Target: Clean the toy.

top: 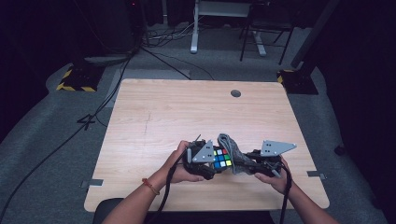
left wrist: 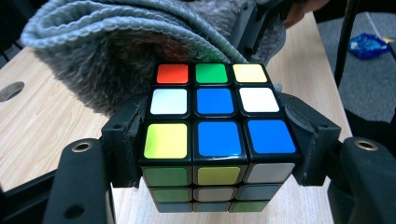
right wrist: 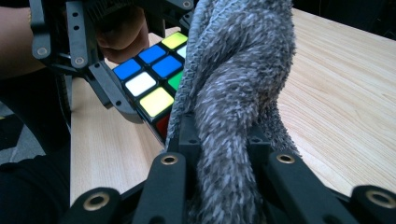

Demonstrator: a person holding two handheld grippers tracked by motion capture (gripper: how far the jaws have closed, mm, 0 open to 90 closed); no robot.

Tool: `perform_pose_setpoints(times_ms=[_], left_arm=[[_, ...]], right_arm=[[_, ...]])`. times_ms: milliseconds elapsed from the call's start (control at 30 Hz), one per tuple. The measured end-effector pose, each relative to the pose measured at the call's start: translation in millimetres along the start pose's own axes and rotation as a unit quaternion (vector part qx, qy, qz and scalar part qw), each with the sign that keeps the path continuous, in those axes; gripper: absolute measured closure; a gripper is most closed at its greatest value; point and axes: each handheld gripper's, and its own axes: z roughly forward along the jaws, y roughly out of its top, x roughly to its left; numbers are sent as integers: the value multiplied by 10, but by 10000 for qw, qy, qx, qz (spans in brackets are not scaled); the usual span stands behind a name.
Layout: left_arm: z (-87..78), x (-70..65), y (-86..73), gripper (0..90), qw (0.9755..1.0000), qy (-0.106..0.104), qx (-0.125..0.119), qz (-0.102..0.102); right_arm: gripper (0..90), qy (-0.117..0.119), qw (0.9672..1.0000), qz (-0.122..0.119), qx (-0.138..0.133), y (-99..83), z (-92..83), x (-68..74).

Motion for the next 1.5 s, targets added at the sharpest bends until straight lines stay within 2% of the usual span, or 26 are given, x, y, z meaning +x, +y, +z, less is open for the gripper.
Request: perform_pose_setpoints(times_ms=[67, 167, 333, 400, 500, 533, 633, 867, 1100, 1333, 1500], left_arm=[[-11, 2, 7, 334, 10000, -4, -18, 19], [-64, 6, 27, 334, 9998, 17, -182, -23], [-155, 23, 52, 334, 9991, 49, -412, -88], [-189, 25, 59, 334, 9986, 89, -512, -126], [-213, 42, 63, 334, 9981, 21, -594, -175], [-208, 34, 58, 333, 9983, 77, -552, -139], [-181, 30, 52, 333, 9986, 51, -515, -134], [-79, 0, 25, 330, 9997, 76, -221, -32], [-56, -3, 24, 328, 9999, 55, -113, -28], [0, -18, 9, 329, 9999, 14, 117, 19], [19, -8, 11, 333, 9998, 34, 180, 10]], right_arm=[[759, 6, 10000, 19, -6, -5, -7, -3], [759, 59, 10000, 48, 44, -11, 8, -12], [758, 152, 9985, -29, 523, -99, 151, 13], [758, 190, 9976, -55, 657, -113, 188, 26], [757, 195, 9965, -115, 801, -136, 230, 43], [757, 176, 9966, -118, 799, -134, 232, 48], [757, 151, 9980, -92, 606, -95, 198, 54], [759, 0, 9996, -138, 234, -21, 58, 74], [760, 44, 9999, -117, -13, 29, -12, 69], [760, 75, 9998, -130, -165, 58, -15, 80], [760, -9, 9999, -128, -92, 59, -10, 78]])
